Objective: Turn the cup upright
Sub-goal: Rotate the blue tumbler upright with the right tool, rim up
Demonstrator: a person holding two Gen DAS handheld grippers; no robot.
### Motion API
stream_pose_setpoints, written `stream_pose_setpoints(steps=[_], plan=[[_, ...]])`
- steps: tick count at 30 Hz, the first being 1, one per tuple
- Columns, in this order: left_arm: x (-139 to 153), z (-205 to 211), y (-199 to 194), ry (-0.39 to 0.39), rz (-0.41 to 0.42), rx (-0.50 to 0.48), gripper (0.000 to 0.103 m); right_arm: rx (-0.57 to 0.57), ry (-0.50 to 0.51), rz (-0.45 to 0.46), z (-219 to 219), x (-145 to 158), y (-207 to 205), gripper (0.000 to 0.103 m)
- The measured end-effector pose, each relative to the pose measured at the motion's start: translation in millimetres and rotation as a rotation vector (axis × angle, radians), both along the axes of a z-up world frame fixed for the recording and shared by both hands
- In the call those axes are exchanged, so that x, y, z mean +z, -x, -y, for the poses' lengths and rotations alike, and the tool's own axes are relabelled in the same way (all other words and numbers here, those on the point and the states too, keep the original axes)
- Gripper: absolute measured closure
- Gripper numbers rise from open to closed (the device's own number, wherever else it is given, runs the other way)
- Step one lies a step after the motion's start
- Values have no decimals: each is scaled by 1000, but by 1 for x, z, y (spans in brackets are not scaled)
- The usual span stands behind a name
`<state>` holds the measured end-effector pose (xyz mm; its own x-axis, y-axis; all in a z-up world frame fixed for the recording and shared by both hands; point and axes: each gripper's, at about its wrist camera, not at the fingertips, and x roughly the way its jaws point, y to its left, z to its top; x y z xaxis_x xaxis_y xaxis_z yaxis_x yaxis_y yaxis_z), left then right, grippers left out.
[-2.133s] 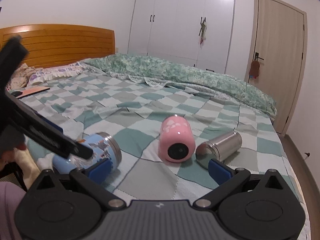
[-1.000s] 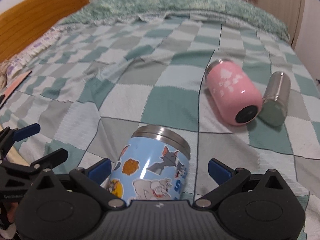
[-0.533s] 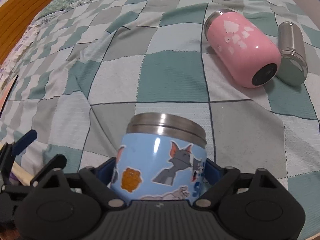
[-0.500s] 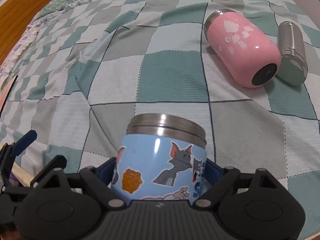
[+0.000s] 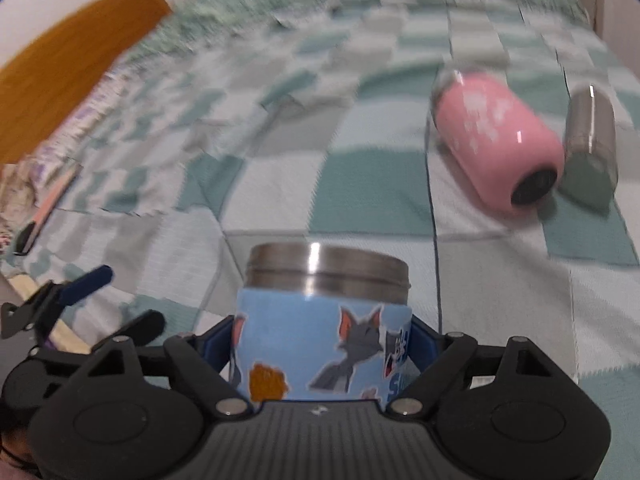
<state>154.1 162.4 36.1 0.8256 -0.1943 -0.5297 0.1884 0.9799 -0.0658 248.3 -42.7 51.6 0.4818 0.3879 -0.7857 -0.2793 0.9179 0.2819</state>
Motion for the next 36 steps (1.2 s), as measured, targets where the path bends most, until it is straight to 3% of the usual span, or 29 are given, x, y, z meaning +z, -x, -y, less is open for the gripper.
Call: stream_pose_setpoints(steps=[8, 12, 17, 24, 31, 33, 36], plan=[[12, -5, 6, -4, 19, 37, 0, 73, -53, 322, -15, 19, 18, 20], [12, -9, 5, -14, 17, 74, 0, 95, -21, 483, -35, 22, 18, 20], [7, -15, 1, -19, 3, 104, 0, 136, 41, 621, -58, 14, 19, 20], [-1, -22, 2, -26, -20, 129, 0, 170, 77, 618, -73, -19, 19, 20], [-1, -22, 6, -36, -19, 141, 0, 176, 61, 611, -69, -16, 24, 18], [1, -21, 9, -40, -15, 147, 0, 167, 29, 625, -62, -11, 31, 7], [9, -15, 21, -49, 1, 150, 0, 159, -9, 673, -48, 3, 47, 1]])
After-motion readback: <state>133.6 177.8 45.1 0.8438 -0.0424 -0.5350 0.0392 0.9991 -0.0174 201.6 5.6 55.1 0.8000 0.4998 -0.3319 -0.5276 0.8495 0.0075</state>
